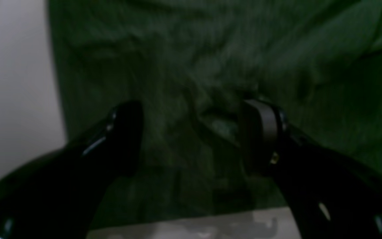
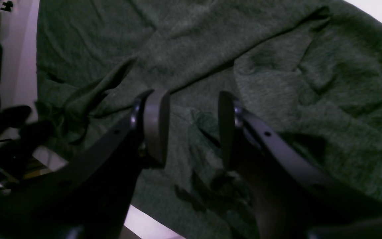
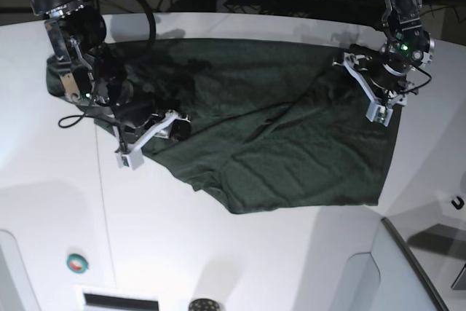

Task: Layout the t-shirt on the table in an organized manner, then fold the t-shirt properly
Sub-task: 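Move the left gripper onto the shirt side and grasp its edge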

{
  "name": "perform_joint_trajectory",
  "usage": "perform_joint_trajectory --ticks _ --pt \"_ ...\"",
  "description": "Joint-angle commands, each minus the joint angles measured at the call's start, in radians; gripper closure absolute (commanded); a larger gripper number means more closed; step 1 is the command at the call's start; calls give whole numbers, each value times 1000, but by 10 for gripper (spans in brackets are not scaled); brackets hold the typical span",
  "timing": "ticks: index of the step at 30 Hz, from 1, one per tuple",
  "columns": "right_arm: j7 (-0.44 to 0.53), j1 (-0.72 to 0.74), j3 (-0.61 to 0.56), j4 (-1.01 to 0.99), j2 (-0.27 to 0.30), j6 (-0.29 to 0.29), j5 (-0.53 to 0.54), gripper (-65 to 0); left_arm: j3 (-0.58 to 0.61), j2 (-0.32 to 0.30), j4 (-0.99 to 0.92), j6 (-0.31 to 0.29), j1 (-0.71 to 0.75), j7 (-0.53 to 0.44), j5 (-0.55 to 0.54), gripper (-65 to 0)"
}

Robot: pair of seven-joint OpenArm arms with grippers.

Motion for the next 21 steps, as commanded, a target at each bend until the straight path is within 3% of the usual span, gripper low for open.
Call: perform_joint_trajectory --ticks 1,2,4,7,8,12,15,21 --pt "15 16 3 21 3 16 14 -222 8 -7 13 8 -7 -20 -12 -431" --pt "15 16 3 21 3 16 14 -222 18 -7 10 8 -7 -20 -12 -428" --pt "15 15 3 21 3 16 14 -222 19 -7 7 8 -7 -20 -12 -347" --pt "15 12 3 21 3 16 14 -222 13 -7 14 8 -7 -20 -10 -61" --pt "15 12 3 21 3 16 14 -222 13 -7 19 8 -7 -19 -6 0" --pt "15 9 0 21 3 16 14 -221 13 -13 96 9 14 -6 -2 0" --pt "-6 1 -5 21 3 33 14 -221 12 -12 214 9 36 116 53 0" --pt "-110 -7 -28 21 -3 216 14 -221 12 -9 381 9 39 251 179 0"
